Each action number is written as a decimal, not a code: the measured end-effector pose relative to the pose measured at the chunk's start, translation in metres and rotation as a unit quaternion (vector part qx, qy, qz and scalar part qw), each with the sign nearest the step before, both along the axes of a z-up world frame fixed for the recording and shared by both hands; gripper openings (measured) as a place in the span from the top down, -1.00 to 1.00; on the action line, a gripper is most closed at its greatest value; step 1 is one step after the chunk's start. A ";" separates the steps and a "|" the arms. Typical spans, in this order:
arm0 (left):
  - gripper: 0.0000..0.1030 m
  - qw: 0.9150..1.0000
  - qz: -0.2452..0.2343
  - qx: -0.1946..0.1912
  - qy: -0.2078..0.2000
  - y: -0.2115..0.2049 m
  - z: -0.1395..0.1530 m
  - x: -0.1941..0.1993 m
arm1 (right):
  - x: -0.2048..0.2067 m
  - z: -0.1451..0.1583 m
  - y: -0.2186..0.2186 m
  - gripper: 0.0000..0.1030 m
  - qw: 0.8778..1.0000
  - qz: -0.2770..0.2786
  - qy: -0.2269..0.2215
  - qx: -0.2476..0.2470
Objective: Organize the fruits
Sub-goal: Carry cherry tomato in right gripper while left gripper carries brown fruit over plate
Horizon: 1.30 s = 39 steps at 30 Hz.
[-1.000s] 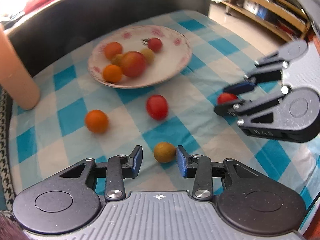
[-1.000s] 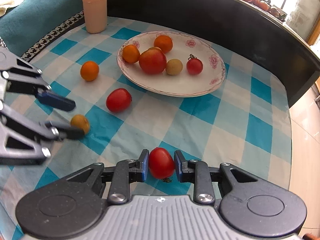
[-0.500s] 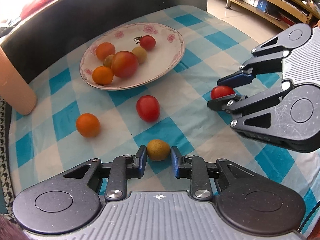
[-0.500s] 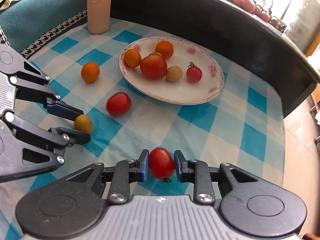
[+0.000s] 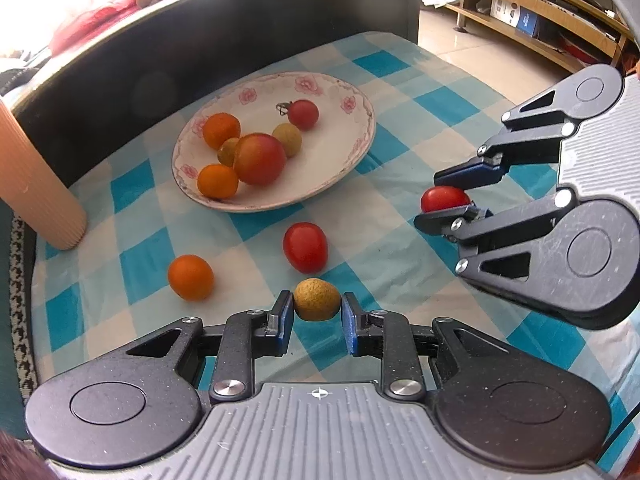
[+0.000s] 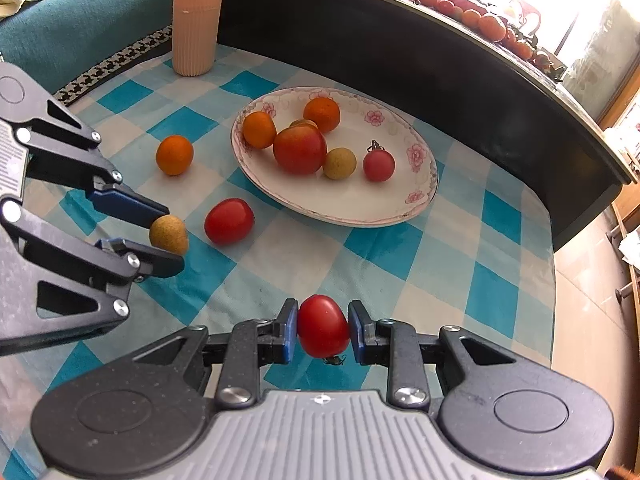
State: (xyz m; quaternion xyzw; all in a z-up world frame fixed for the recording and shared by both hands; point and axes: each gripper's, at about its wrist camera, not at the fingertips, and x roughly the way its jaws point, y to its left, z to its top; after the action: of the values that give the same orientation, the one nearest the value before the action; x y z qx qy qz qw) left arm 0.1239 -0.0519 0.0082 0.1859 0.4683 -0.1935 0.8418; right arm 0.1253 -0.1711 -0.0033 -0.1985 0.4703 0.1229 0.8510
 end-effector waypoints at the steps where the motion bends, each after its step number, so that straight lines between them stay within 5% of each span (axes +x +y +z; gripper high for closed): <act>1: 0.35 1.000 0.000 -0.001 -0.002 0.000 0.002 0.000 | 0.000 0.000 0.001 0.16 1.000 0.001 -0.001 -0.001; 26: 0.35 1.000 0.001 -0.016 -0.019 -0.007 0.020 0.012 | 0.006 0.010 0.004 0.16 1.000 0.002 -0.020 0.009; 39: 0.38 0.997 0.034 -0.045 -0.046 -0.013 0.040 0.067 | 0.058 0.022 -0.013 0.16 0.997 -0.053 -0.040 0.044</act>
State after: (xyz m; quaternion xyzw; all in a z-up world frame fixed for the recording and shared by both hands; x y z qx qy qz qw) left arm 0.1908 -0.0646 0.0482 0.1407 0.4258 -0.1774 0.8760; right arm 0.1829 -0.1844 0.0184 -0.1400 0.4400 0.0900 0.8825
